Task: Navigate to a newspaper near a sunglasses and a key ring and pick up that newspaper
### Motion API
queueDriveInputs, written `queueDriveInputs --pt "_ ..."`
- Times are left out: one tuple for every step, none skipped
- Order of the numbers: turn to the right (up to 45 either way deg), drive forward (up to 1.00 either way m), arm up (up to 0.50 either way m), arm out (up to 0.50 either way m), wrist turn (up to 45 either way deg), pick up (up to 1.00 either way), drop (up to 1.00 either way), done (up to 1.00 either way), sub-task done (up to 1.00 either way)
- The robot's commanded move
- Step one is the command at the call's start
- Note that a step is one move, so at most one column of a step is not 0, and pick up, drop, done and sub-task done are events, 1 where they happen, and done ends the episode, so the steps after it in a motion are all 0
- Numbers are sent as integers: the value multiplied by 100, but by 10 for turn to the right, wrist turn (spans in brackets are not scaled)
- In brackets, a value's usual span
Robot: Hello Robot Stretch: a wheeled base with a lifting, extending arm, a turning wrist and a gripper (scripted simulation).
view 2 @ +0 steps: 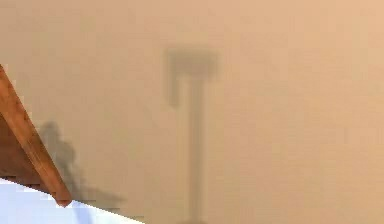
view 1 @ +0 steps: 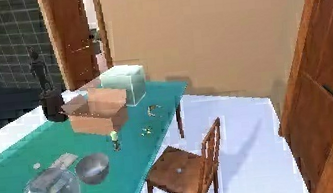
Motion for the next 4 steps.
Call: queueDriveInputs --pt "-450 0 0 0 0 0 0 0 0" --pt "-450 0 0 0 0 0 0 0 0" --pt "-390 0 0 0 0 0 0 0 0" --pt "0 5 0 0 0 0 0 0 0"
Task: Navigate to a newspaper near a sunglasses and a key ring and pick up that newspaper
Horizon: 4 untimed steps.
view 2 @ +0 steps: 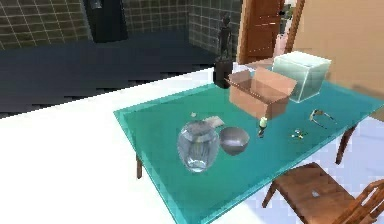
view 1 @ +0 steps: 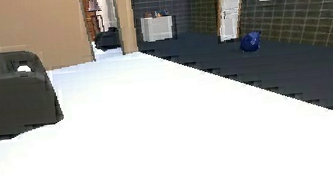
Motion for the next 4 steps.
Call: queueDriveInputs --pt "30 0 0 0 0 0 0 0 0" --pt "450 0 0 0 0 0 0 0 0" --pt "450 0 0 0 0 0 0 0 0" --pt "360 0 0 0 0 0 0 0 0"
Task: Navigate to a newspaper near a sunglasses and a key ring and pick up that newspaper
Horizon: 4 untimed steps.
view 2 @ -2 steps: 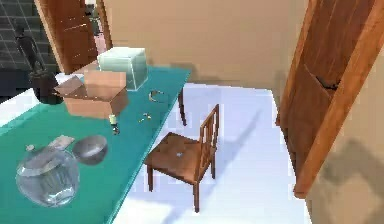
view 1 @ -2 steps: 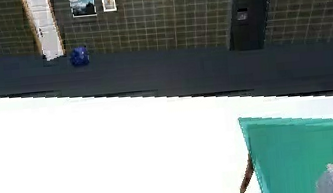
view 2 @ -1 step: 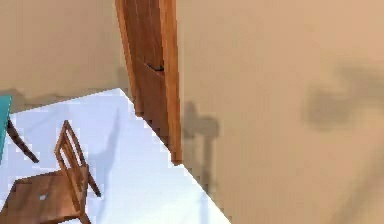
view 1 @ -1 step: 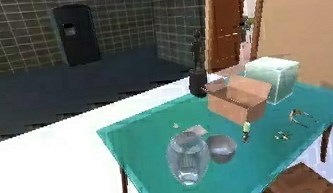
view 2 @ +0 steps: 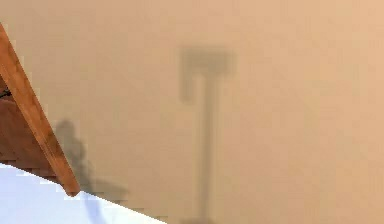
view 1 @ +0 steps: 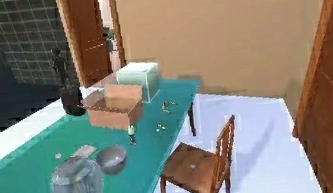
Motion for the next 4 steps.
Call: queueDriveInputs --pt "0 30 0 0 0 0 0 0 0" --pt "-450 0 0 0 0 0 0 0 0" --pt "-450 0 0 0 0 0 0 0 0" --pt "-330 0 0 0 0 0 0 0 0"
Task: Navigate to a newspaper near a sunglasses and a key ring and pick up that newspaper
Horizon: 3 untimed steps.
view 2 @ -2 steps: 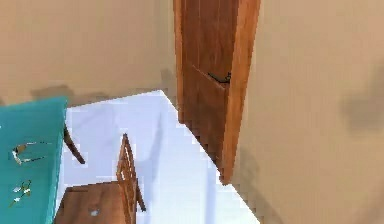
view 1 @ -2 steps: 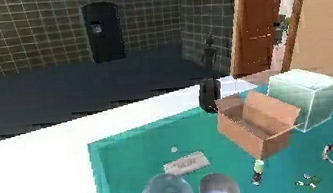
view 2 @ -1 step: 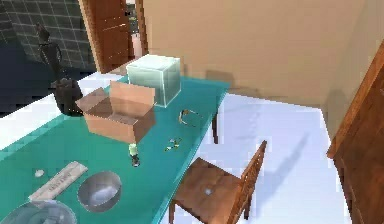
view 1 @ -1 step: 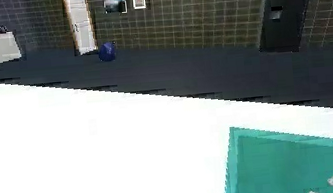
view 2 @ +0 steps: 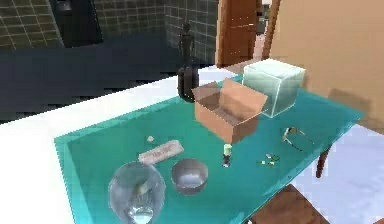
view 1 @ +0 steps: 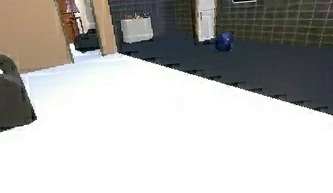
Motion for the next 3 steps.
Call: queueDriveInputs --pt "-360 0 0 0 0 0 0 0 0" --pt "0 10 0 0 0 0 0 0 0" --pt "330 0 0 0 0 0 0 0 0"
